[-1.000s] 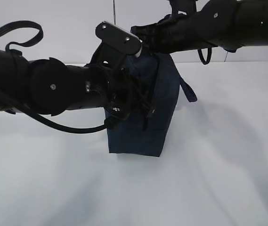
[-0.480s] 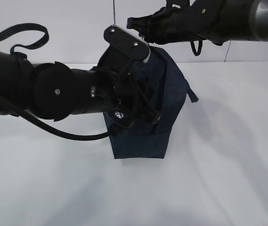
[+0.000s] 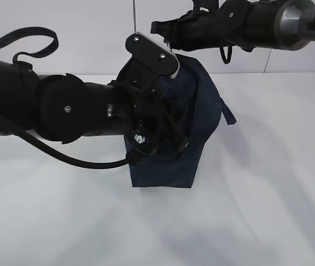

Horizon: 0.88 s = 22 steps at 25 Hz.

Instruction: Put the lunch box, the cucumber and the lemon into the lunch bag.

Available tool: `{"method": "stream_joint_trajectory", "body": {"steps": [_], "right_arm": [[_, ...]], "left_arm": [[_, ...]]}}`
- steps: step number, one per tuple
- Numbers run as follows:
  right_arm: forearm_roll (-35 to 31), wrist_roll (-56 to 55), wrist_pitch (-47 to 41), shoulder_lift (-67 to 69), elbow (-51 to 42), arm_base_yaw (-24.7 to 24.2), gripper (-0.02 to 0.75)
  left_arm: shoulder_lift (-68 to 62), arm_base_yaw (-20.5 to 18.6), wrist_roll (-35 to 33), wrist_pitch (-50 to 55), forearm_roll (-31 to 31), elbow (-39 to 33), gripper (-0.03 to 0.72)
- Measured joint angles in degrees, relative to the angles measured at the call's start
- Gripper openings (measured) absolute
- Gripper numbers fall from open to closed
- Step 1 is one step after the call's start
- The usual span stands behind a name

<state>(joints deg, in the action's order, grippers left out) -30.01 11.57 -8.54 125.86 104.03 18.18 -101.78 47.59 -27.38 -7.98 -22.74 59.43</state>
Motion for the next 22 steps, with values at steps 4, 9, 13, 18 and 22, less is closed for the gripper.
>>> {"method": "stream_joint_trajectory", "body": {"steps": [4, 9, 13, 18, 22], "right_arm": [[0.0, 0.04, -0.8, 1.48, 1.33, -1.41, 0.0], [0.0, 1.26, -6.84, 1.6, 1.57, -3.24, 0.0], [0.0, 2.61, -10.59, 1.6, 1.57, -3.33, 0.0], [0.0, 3.08, -11.21, 1.48, 1.57, -3.33, 0.0], [0.11, 3.75, -11.35, 0.7, 1.57, -3.33, 0.0]], "left_arm": [[0.0, 0.0, 0.0, 1.08, 0.36, 0.0, -0.008], [0.34, 0.0, 0.0, 3.16, 0.7, 0.0, -0.008], [1.97, 0.09, 0.0, 7.34, 0.91, 0.0, -0.008], [3.18, 0.09, 0.0, 11.12, -1.13, 0.0, -0.008], [3.27, -1.04, 0.0, 11.71, -5.97, 0.0, 0.059]]}}
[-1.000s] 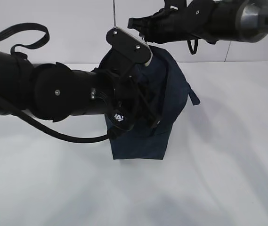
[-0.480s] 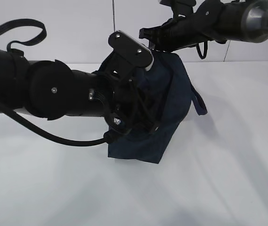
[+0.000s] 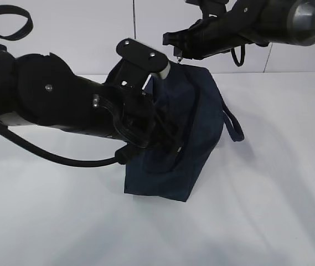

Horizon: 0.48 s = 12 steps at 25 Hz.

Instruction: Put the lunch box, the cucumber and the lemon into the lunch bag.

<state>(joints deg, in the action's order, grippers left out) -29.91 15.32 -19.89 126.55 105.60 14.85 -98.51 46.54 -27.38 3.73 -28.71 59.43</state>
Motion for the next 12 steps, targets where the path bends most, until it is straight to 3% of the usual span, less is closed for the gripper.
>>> {"method": "stream_joint_trajectory", "body": {"steps": [6, 9, 12], "right_arm": [[0.11, 0.83, -1.06, -0.5, 0.25, 0.0, 0.0], [0.18, 0.96, -1.2, -0.5, 0.25, 0.0, 0.0], [0.24, 0.96, -1.33, -0.5, 0.25, 0.0, 0.0]], "left_arm": [[1.34, -1.71, 0.0, 3.41, -5.62, 0.0, 0.385], [4.5, -3.72, 0.12, 8.4, -8.12, 1.55, 0.422], [7.19, -7.33, 0.52, 14.16, -12.6, 4.51, 0.413]]}}
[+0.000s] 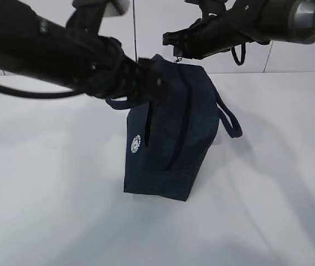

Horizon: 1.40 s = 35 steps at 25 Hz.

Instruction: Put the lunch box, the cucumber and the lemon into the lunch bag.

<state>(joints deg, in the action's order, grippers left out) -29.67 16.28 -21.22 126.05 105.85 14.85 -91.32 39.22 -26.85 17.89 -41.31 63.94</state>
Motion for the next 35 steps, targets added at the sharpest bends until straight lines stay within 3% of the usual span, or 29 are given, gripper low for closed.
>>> {"method": "stream_joint_trajectory", "body": {"steps": [7, 11, 21, 30, 33, 35], "right_arm": [[-0.1, 0.04, -0.34, 0.0, 0.0, 0.0, 0.0], [-0.1, 0.13, -0.58, 0.0, 0.0, 0.0, 0.0], [-0.31, 0.13, -1.11, 0.0, 0.0, 0.0, 0.0], [-0.31, 0.13, -1.2, 0.0, 0.0, 0.0, 0.0], [-0.31, 0.13, -1.2, 0.0, 0.0, 0.0, 0.0], [-0.31, 0.13, -1.2, 0.0, 0.0, 0.0, 0.0]], "left_arm": [[-1.93, -11.81, 7.51, 16.37, -3.96, 10.06, 0.397], [-7.76, -15.5, 10.18, 26.17, -3.96, 18.39, 0.396], [-24.57, -16.58, 15.04, 39.69, -3.86, 37.86, 0.396], [-33.05, -16.58, 15.54, 43.93, -8.48, 43.98, 0.384], [-34.15, -16.58, 15.25, 44.57, -9.16, 44.08, 0.268], [-34.27, -16.58, 13.81, 45.01, -9.12, 44.08, 0.103]]}}
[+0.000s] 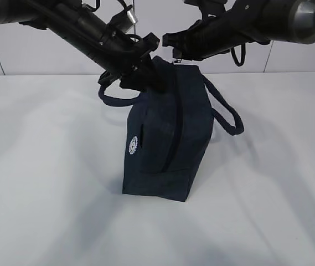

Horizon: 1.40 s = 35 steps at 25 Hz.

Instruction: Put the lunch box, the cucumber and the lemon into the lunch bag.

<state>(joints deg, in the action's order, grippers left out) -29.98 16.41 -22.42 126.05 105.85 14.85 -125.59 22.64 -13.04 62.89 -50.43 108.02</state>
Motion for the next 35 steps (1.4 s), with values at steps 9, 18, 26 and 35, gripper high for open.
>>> {"method": "stream_joint_trajectory", "body": {"steps": [9, 18, 26, 35], "right_arm": [[0.0, 0.0, -0.04, 0.0, 0.0, 0.0, 0.0], [0.0, 0.0, -0.14, 2.69, 0.11, 0.0, 0.0], [-0.14, 0.0, -2.61, 3.62, 0.11, -0.14, 0.0], [-0.62, 0.0, -8.09, 3.99, 0.3, -2.04, 0.0]], "left_arm": [[0.0, -0.08, -12.07, 4.09, 1.35, 0.04, -0.008], [1.34, 3.12, -15.66, 4.17, 9.74, 0.38, -0.009], [2.91, 5.09, -15.77, 4.65, 14.13, 0.38, -0.009], [4.32, 5.09, -15.77, 5.24, 14.71, 0.38, -0.009]]}}
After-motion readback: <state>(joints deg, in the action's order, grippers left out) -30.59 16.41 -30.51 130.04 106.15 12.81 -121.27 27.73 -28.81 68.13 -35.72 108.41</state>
